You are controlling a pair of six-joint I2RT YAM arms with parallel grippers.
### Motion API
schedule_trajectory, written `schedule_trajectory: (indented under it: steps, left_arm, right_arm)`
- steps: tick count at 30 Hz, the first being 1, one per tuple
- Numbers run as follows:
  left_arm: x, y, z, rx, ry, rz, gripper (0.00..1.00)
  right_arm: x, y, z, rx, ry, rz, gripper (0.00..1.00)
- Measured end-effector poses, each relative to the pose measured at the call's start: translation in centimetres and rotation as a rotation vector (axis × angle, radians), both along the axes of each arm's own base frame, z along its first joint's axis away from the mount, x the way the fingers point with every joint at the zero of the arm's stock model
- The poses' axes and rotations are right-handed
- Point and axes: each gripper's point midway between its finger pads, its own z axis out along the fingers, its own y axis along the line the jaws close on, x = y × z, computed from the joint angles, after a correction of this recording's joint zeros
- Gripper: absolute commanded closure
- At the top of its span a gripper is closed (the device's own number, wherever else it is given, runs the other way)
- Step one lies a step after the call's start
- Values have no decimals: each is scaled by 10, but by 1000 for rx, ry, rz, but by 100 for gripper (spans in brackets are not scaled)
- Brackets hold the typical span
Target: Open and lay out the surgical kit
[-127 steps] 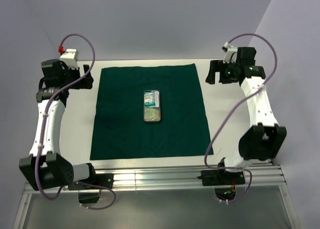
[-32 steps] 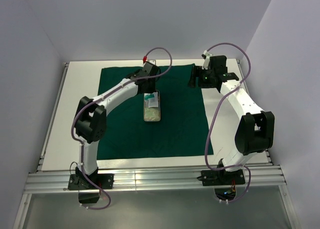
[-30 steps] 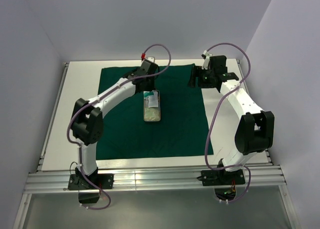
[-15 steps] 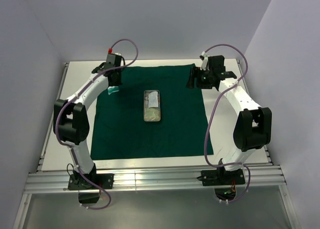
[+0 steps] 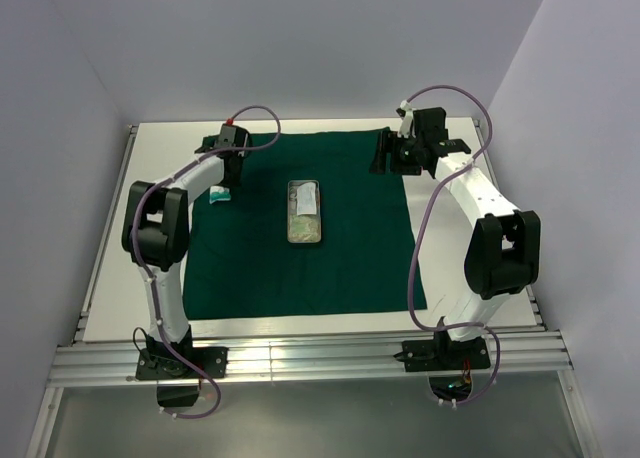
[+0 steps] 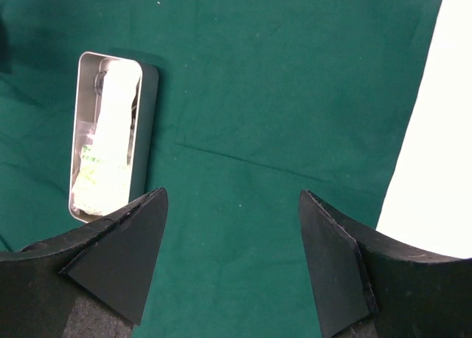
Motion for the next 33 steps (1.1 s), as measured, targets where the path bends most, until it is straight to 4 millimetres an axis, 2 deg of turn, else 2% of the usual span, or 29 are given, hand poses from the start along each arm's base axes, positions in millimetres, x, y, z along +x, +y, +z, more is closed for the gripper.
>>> schedule_trajectory:
  steps: [5, 8, 10, 12, 14, 15, 18, 22, 27, 31, 32, 33]
  left_arm:
    - [0, 3, -17, 24, 24, -12, 100]
    - [1, 3, -20, 30, 25, -18, 100]
    - [2, 3, -19, 28, 22, -19, 91]
    - [1, 2, -20, 23, 25, -19, 73]
    - [0, 1, -20, 17, 32, -23, 64]
    - [0, 0, -19, 12, 35, -24, 56]
    - [1, -3, -15, -3, 41, -26, 50]
    - [6, -8, -2, -34, 25, -13, 52]
    - [3, -21, 29, -143, -22, 7, 57]
    - [-4, -49, 69, -283, -86, -4, 57]
    - [-7, -60, 77, -311, -102, -11, 55]
    - [-14, -80, 87, -348, -114, -38, 55]
  right_arm:
    - [0, 0, 1, 0, -2, 1, 22]
    - [0, 0, 0, 0, -1, 1, 22]
    - [0, 0, 0, 0, 0, 1, 23]
    - [0, 1, 0, 2, 0, 3, 25]
    - [0, 1, 0, 5, 1, 6, 29]
    - [0, 2, 0, 7, 3, 8, 30]
    - [-1, 4, -6, 12, 22, 12, 36]
    - [-2, 7, -22, 12, 68, 14, 46]
    - [-7, 23, -44, 16, 133, 31, 49]
    - [-14, 44, -51, 21, 158, 67, 49]
    - [-16, 48, -52, 24, 163, 73, 49]
    - [-18, 54, -53, 27, 168, 85, 49]
